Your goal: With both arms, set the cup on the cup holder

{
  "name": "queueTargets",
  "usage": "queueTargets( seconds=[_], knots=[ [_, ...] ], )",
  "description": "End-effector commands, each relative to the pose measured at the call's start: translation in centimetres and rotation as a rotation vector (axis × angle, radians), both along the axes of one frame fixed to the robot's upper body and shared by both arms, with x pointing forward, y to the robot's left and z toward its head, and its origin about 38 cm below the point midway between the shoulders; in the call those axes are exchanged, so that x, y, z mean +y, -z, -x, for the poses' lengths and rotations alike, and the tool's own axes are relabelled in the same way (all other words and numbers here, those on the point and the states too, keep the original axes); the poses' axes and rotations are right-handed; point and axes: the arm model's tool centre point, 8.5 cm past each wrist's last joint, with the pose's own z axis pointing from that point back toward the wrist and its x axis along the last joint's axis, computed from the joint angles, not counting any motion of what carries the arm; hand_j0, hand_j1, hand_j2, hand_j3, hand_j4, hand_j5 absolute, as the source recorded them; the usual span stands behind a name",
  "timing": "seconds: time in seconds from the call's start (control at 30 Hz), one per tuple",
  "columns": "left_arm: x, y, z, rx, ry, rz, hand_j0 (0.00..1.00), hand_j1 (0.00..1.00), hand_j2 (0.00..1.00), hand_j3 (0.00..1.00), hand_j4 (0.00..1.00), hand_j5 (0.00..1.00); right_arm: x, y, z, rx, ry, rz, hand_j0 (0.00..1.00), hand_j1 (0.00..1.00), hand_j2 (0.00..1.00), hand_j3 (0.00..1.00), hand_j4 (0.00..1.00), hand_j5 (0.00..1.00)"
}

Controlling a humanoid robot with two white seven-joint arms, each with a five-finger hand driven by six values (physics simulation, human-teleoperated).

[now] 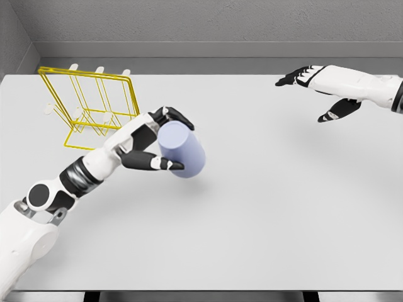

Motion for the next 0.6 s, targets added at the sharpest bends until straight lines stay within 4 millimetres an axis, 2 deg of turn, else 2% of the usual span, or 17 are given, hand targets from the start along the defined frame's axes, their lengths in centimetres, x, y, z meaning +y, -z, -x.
queueTargets(
  seconds=[0.0, 0.13, 0.23, 0.33, 0.43, 0.57],
  knots=[
    [1.8, -1.4, 0.3, 0.002, 0.002, 0.014, 0.39, 0.39, 0.39, 0.39, 0.39, 0.39, -0.1, -0.1, 0.0, 0.001, 0.005, -0.006, 1.0, 1.0, 1.0, 1.0, 1.0, 1.0],
    [4.2, -3.6, 0.3, -0.018, -0.017, 0.021, 0.39, 0.39, 0.39, 0.39, 0.39, 0.39, -0.1, -0.1, 0.0, 0.001, 0.005, -0.006, 1.0, 1.0, 1.0, 1.0, 1.0, 1.0],
    [5.6, -4.5, 0.2, -0.011, -0.027, 0.027, 0.39, 0.39, 0.39, 0.39, 0.39, 0.39, -0.1, -0.1, 0.0, 0.001, 0.005, -0.006, 1.0, 1.0, 1.0, 1.0, 1.0, 1.0],
    [5.8, -5.5, 0.0, -0.023, -0.023, 0.042, 0.39, 0.39, 0.39, 0.39, 0.39, 0.39, -0.1, -0.1, 0.0, 0.001, 0.005, -0.006, 1.0, 1.0, 1.0, 1.0, 1.0, 1.0],
    [7.0, -6.7, -0.4, -0.046, -0.045, 0.042, 0.39, 0.39, 0.39, 0.39, 0.39, 0.39, -0.1, -0.1, 0.0, 0.002, 0.004, -0.007, 1.0, 1.0, 1.0, 1.0, 1.0, 1.0],
    [7.0, -7.5, -0.7, -0.058, -0.043, 0.057, 0.39, 0.39, 0.39, 0.39, 0.39, 0.39, -0.1, -0.1, 0.0, 0.0, 0.004, -0.005, 1.0, 1.0, 1.0, 1.0, 1.0, 1.0]
  ],
)
